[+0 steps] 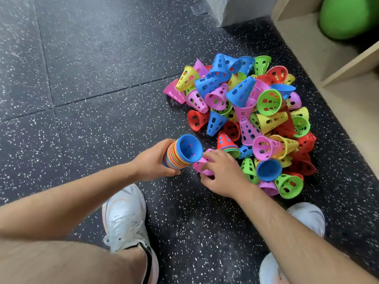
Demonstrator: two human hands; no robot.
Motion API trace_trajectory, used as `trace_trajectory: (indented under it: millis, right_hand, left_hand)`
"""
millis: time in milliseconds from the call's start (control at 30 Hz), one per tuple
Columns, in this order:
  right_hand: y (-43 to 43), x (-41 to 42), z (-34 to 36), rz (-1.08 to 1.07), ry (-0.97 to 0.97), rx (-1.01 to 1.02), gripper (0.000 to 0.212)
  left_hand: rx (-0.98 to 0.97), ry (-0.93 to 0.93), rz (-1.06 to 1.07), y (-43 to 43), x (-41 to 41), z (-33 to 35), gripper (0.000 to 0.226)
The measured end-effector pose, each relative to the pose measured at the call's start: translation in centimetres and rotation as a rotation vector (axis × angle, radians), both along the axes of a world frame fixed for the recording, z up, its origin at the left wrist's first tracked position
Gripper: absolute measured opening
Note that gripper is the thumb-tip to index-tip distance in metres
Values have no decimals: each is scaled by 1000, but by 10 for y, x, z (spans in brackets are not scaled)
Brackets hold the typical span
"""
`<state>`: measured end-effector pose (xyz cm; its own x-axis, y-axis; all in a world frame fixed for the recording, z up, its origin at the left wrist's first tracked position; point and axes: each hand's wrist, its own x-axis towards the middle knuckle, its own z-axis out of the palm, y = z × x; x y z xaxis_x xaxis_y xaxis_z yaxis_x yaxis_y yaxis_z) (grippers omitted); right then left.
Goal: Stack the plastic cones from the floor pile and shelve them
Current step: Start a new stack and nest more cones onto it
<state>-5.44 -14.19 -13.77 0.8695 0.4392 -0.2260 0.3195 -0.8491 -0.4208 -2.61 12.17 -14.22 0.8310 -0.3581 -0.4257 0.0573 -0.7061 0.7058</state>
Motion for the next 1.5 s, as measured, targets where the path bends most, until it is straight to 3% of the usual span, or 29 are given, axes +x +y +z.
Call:
trace_trajectory:
  millis: [100,300,400,533,633,733,1233,1300,1400,1500]
  right_hand:
    - [2,-3,3,13,-4,-62,37]
    - [3,2,10,-99,-15,23,62]
    - [2,8,15,-302,-16,187,73]
    - [3,18,32,-531,-191,408,58]
    - [7,25,48,-591,-275,514,63]
    - [14,29,61,-528,-269,539,72]
    - [31,10,42,-122,-46,182,87]
    - [23,12,41,-128,-52,216,78]
    - [6,9,31,-233,-162,276,45]
    - [-13,0,18,-281,-283,146,15]
  left_hand:
    - [14,-14,7,-2,-4,0,87]
    - [22,14,66,1,-8,0,88]
    - [24,15,89,1,-8,0,86]
    - [18,-7,112,1,-8,-2,82]
    - [30,-27,113,0,-10,-4,83]
    - [48,-33,91,-1,-11,-5,84]
    - [-13,-56,65,2,-8,-10,85]
    - [-13,-58,49,2,-7,-9,85]
    - [-19,-59,20,1,-6,-8,84]
    - [-13,-56,4,1,-4,-7,85]
